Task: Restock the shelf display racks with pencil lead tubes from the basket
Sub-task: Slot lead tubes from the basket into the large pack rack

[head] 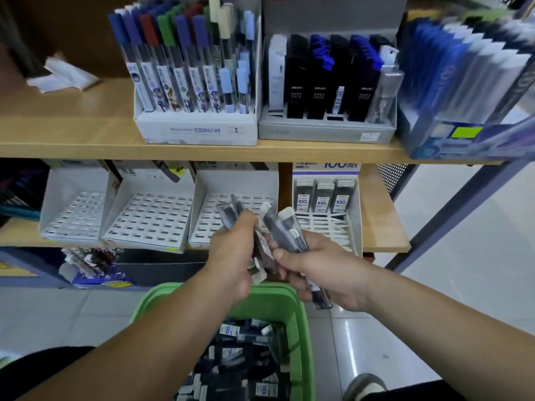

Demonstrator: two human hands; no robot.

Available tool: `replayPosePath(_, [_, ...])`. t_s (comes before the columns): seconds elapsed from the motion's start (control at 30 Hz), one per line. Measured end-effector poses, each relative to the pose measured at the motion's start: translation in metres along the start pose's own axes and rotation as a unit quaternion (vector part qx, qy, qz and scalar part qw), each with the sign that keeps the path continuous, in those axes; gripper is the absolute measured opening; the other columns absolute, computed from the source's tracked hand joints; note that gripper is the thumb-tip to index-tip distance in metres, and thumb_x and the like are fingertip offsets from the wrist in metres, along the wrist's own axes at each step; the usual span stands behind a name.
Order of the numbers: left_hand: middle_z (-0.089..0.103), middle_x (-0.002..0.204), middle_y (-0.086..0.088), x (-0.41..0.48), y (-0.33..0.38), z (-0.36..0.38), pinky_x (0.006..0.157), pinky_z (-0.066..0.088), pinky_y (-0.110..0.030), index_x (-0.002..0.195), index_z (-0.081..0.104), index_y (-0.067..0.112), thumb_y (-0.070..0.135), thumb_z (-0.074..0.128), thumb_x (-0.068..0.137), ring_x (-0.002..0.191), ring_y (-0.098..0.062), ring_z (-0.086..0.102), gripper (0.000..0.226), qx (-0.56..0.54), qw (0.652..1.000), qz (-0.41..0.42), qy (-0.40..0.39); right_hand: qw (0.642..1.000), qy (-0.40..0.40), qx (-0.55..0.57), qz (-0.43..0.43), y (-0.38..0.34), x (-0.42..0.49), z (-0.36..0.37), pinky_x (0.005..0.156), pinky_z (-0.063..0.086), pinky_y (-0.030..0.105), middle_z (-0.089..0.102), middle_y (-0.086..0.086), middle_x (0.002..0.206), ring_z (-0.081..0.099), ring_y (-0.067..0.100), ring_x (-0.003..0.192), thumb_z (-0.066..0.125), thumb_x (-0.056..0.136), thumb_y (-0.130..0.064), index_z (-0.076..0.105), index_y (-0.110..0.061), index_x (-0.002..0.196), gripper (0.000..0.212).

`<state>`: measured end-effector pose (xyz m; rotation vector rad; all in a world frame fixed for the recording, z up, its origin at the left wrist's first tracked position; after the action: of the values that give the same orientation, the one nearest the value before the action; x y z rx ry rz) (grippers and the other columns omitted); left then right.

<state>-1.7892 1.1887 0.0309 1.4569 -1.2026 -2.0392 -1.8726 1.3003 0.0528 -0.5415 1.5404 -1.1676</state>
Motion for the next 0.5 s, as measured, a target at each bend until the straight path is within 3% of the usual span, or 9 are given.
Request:
replayPosePath(0.07, [0.075,0.078,-0.005,0.005,0.004,-0.008,0.050,0.048,-0.026,0.106,0.068,0.011,0.036,0.060,0.094,0.057,-0.020,0.065,0.029,0.009,1.000,-0.010,0.017,1.000,0.029,-0.003,0.011,0.002,0.003,-0.008,0.048,0.036,0.025,0.057,0.003,0.071,0.041,0.012,0.051,0.064,0.101,-0.015,0.066,-0.018,0.109,0.009])
replayPosePath(0.13, [0.071,0.075,-0.004,0.008,0.006,-0.012,0.059,0.046,-0.027,0.097,0.066,0.012,0.031,0.061,0.092,0.062,-0.021,0.056,0.021,0.013,1.000,-0.023,0.006,0.999,0.043,0.004,0.025,0.004,0.005,-0.017,0.048,0.037,0.026,0.051,0.003,0.073,0.038,0.011,0.050,0.065,0.101,-0.018,0.064,-0.017,0.110,0.010])
replayPosePath(0.27, [0.056,0.085,-0.010,0.005,0.003,-0.008,0.074,0.045,-0.039,0.073,0.063,0.012,0.018,0.065,0.066,0.075,-0.024,0.046,0.010,0.030,0.998,-0.044,-0.039,0.996,0.048,0.058,0.042,0.005,0.004,-0.026,0.049,0.028,0.028,0.039,-0.001,0.067,0.029,0.013,0.051,0.068,0.099,-0.033,0.056,-0.021,0.100,0.017])
replayPosePath(0.43, [0.055,0.069,-0.008,0.001,-0.006,0.008,0.089,0.061,-0.053,0.085,0.061,0.007,0.006,0.059,0.086,0.062,-0.023,0.058,0.003,-0.043,0.994,-0.064,-0.083,0.990,0.042,0.119,0.060,0.001,0.001,-0.031,0.050,0.021,0.028,0.039,0.002,0.065,0.027,0.016,0.050,0.061,0.089,-0.071,0.052,-0.017,0.095,0.055])
replayPosePath(0.5, [0.054,0.067,-0.007,-0.002,-0.009,0.016,0.078,0.064,-0.050,0.086,0.060,0.009,0.011,0.059,0.092,0.057,-0.020,0.055,0.007,-0.056,0.990,-0.079,-0.102,0.989,0.075,0.118,0.047,-0.002,-0.001,-0.045,0.049,0.021,0.028,0.041,0.003,0.065,0.029,0.016,0.050,0.058,0.089,-0.073,0.052,-0.015,0.096,0.059])
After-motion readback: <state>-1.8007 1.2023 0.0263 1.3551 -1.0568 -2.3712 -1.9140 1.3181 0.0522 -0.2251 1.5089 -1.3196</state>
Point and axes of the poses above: each hand's wrist, its own x-axis towards the middle knuckle, its own z-axis out of the palm, y = z × x, the point moved 9 cm from there along x, towards the middle knuckle
